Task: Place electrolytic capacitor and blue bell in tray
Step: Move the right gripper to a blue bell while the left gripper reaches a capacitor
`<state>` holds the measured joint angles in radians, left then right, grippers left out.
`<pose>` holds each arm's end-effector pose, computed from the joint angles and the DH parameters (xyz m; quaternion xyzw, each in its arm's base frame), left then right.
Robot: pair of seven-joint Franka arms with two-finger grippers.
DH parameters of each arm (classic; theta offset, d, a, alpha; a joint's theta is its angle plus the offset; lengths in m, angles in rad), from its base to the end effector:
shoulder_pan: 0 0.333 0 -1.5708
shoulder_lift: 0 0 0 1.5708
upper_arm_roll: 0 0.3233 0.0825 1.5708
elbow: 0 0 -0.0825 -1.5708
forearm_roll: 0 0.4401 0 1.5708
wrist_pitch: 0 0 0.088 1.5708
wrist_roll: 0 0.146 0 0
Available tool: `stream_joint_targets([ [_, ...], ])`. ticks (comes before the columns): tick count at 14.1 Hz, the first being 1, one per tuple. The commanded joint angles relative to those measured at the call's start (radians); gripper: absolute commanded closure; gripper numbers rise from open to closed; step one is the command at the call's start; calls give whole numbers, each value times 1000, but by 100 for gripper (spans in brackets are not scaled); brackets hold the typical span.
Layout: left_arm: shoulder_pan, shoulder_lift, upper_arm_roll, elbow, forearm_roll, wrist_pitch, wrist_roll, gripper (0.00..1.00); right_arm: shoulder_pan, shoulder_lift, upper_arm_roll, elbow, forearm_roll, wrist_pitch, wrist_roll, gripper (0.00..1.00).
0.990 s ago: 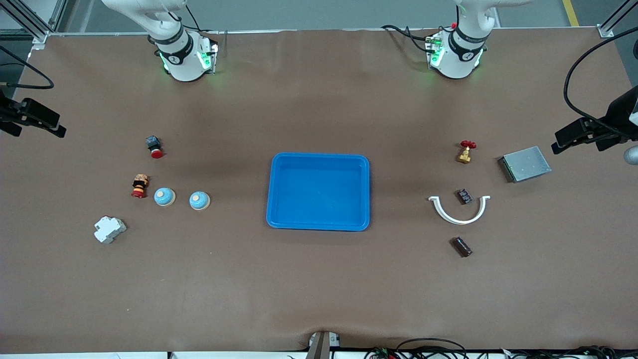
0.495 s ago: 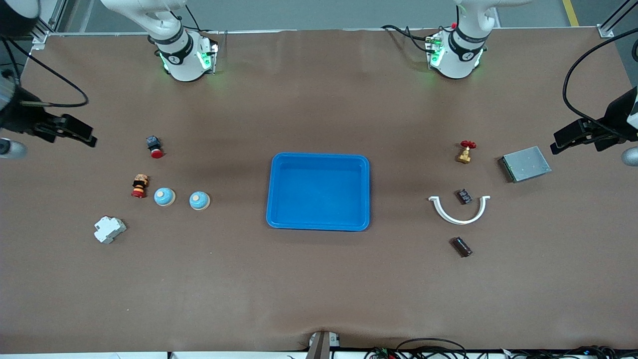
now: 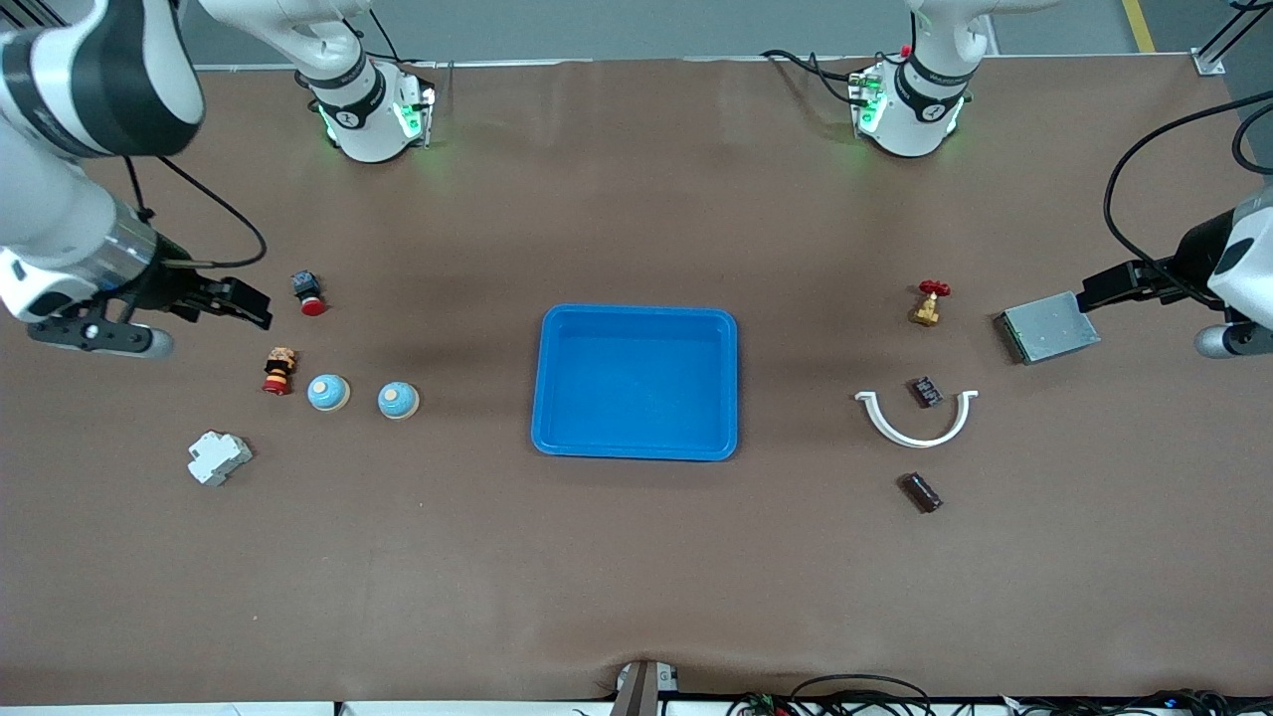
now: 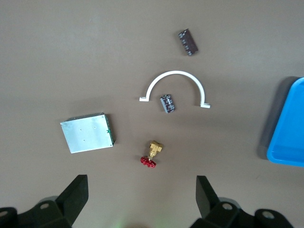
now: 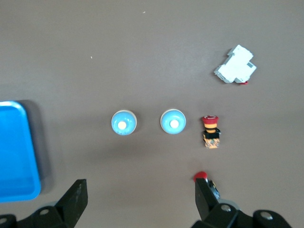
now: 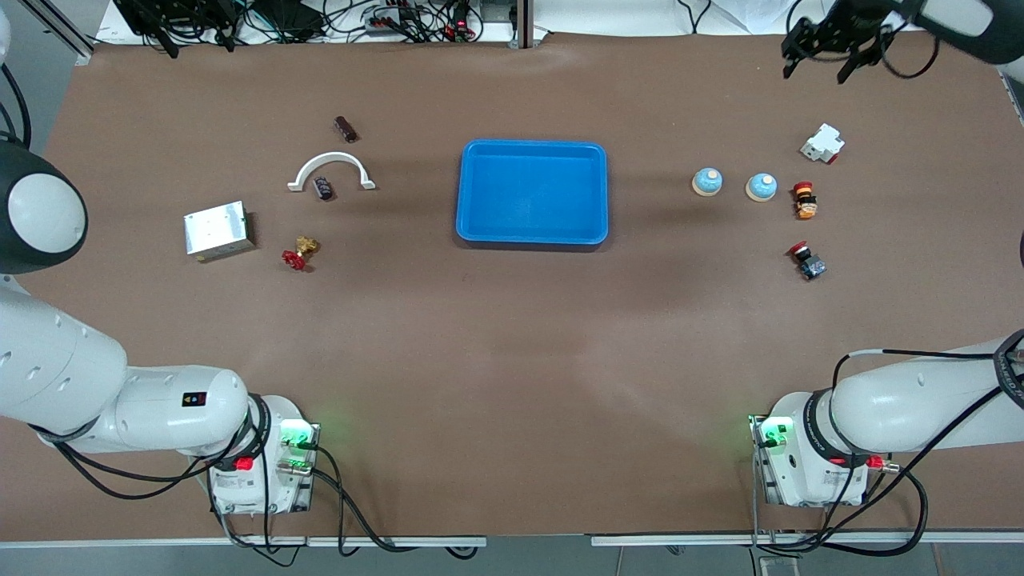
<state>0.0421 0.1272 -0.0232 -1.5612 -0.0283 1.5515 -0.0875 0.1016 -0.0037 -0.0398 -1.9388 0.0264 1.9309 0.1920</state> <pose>0.6368 0.0085 0.5170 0.9961 0.0537 -0.0689 0.0132 0.6080 0.0404 0.4305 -0.9975 0.0697 0.0037 0.0121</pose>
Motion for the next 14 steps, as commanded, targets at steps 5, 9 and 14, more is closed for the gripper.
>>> stream_joint_targets([
  [5,8,-116,-11,-377,-5,310,-4,0,67,57,-3,-206,3,319,145,0],
  [9,1,-107,-15,-462,-5,389,-60,0,90,181,-3,-230,3,494,194,0],
  [14,-1,-87,-70,-586,-4,573,-208,0,109,347,-3,-227,3,681,231,0],
])
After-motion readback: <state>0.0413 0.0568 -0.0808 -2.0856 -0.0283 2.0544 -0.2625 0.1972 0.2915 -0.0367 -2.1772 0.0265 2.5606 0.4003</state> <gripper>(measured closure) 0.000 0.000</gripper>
